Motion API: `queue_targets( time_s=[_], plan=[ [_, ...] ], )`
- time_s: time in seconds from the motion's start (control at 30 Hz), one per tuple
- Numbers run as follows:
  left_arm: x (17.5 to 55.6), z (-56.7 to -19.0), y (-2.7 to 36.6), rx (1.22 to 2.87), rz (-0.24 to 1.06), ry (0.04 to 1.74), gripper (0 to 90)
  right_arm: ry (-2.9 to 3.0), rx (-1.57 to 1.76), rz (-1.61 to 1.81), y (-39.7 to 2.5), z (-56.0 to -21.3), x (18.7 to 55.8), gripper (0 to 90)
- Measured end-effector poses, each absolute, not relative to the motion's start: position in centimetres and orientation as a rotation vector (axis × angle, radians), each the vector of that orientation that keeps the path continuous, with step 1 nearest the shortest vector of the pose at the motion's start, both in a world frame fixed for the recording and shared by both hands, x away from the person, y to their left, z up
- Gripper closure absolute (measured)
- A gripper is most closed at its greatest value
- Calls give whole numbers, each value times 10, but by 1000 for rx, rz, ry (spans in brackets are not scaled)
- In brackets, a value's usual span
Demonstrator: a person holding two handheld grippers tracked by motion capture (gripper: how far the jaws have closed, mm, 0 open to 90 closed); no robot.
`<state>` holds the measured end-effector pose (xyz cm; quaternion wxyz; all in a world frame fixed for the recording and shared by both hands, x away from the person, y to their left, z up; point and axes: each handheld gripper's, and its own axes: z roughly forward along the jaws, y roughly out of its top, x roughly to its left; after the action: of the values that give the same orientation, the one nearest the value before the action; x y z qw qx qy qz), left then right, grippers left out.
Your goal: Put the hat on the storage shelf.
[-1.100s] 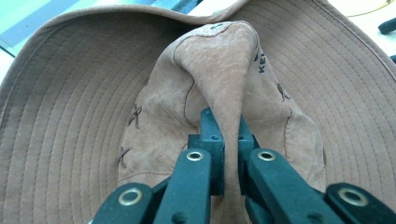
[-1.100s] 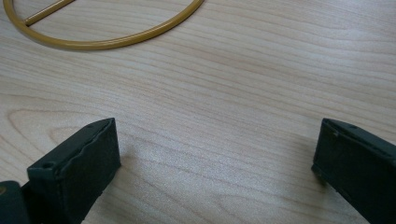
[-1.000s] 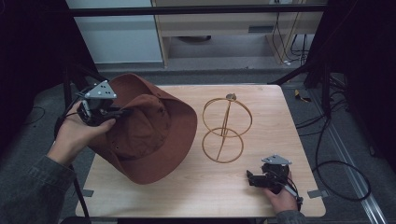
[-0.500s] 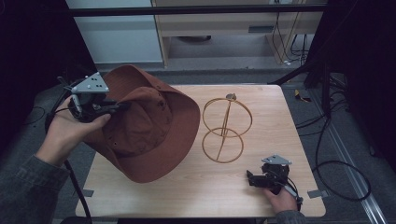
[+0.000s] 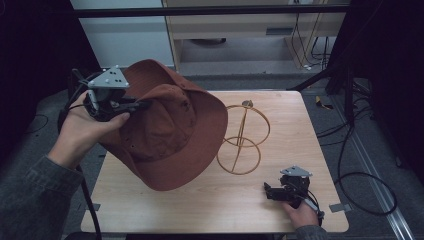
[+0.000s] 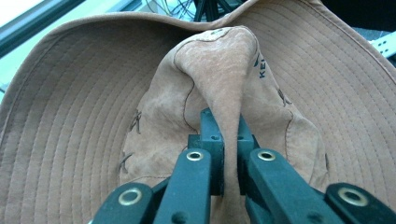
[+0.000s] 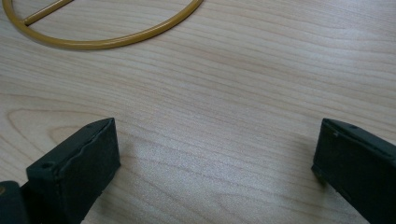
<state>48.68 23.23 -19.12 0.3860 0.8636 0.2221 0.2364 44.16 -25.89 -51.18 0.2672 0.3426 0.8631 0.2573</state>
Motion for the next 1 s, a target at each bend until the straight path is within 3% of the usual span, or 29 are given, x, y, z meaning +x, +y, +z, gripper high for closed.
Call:
queue_targets(
  time_s=[0.4, 1.0],
  plan=[
    [486, -173, 202, 2209, 606, 497, 886, 2329, 925, 696, -259, -512, 442, 6],
    [508, -164, 123, 2257, 582, 391, 886, 2330, 924, 697, -259, -512, 442, 6]
  ],
)
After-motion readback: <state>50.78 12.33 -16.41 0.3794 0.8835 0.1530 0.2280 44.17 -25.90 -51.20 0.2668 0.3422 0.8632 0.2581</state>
